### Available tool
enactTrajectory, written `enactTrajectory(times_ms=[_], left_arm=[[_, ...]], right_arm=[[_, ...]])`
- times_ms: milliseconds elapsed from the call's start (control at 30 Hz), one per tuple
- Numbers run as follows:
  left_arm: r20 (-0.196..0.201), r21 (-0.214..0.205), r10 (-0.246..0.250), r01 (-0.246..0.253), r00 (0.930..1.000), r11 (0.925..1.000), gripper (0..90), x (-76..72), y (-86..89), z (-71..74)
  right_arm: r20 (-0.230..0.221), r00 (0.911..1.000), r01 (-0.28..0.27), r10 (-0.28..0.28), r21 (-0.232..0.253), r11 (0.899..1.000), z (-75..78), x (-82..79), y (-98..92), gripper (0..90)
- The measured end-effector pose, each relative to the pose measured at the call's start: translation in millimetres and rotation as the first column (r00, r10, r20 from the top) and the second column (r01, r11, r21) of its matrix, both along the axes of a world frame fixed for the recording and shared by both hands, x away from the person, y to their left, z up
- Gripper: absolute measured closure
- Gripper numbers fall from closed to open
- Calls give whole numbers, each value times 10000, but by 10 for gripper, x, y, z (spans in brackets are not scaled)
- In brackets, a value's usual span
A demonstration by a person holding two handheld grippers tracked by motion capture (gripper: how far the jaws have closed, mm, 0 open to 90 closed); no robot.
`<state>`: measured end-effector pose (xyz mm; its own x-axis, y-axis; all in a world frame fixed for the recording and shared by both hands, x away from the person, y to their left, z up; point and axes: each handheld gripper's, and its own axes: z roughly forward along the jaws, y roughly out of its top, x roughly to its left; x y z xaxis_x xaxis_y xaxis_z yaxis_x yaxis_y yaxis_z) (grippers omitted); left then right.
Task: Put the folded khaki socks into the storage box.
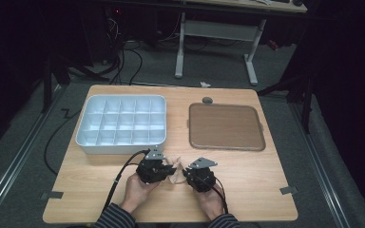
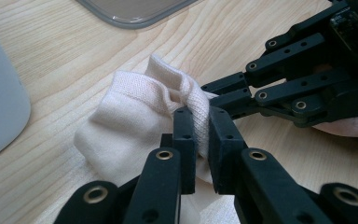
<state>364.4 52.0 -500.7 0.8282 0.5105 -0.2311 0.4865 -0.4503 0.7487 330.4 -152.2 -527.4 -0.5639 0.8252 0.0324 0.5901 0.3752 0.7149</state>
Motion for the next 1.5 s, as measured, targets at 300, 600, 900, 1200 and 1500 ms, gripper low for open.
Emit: enactTrajectory(times_ms=[300,600,900,1200,1500], left_arm=[[-123,184,-49,51,9999,9998,831,12,-56,-51],[-127,319,-32,36,9999,9995,817,27,-100,-106],[-381,521,-69,89,9992,9986,814,58,-143,-185],[-357,552,-6,26,9994,9985,734,57,-136,-176],[-290,305,-15,23,9996,9995,647,39,-79,-143]], right_arm=[[-6,10000,0,0,11,10000,-1,-2,1,837],[5,10000,-23,23,4,10000,-2,0,-1,837],[-5,10000,-32,32,10,10000,-3,2,-2,836],[47,10000,-69,70,-55,10000,-1,3,1,831],[-31,10000,-65,65,17,10000,12,10,-15,774]])
